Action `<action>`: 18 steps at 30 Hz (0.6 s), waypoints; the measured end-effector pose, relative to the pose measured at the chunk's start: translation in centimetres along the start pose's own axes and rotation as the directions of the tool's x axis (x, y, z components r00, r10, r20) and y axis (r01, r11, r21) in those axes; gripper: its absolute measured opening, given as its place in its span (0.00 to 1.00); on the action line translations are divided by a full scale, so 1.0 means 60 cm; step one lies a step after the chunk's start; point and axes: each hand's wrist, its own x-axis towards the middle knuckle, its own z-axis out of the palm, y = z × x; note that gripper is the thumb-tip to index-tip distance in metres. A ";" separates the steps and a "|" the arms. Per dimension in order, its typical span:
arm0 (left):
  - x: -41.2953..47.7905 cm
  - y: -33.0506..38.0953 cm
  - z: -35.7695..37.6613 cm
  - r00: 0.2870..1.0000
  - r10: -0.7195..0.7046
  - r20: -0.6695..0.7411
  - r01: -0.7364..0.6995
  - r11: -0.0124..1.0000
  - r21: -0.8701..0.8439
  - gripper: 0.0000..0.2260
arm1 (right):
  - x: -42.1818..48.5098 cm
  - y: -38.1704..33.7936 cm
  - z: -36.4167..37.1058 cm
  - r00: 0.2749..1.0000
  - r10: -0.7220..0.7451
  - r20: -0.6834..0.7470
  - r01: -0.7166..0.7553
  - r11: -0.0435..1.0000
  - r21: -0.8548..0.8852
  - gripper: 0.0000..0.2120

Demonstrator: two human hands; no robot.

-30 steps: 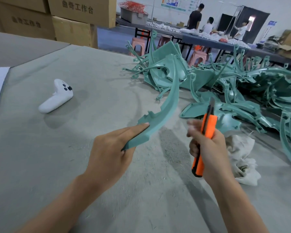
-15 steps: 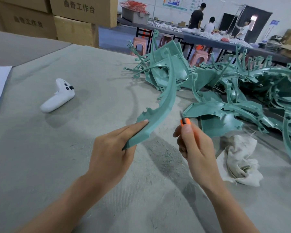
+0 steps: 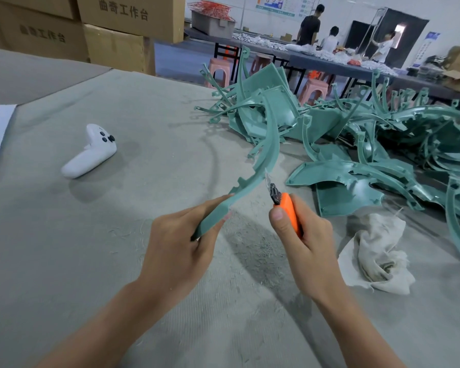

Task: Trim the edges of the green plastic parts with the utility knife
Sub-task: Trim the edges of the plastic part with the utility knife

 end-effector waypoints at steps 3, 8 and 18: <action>0.001 0.002 0.000 1.000 -0.029 -0.006 0.029 0.999 -0.029 0.08 | -0.001 0.000 0.001 1.000 0.012 -0.007 -0.012 1.000 -0.005 0.21; -0.008 0.008 0.003 0.999 -0.050 -0.015 0.047 0.990 -0.133 0.09 | 0.010 0.012 -0.003 0.991 0.107 -0.083 -0.105 0.994 0.028 0.25; -0.006 0.015 0.009 0.995 -0.099 -0.027 0.097 0.992 -0.086 0.10 | 0.002 0.001 -0.007 0.999 0.005 -0.042 -0.004 0.999 0.034 0.24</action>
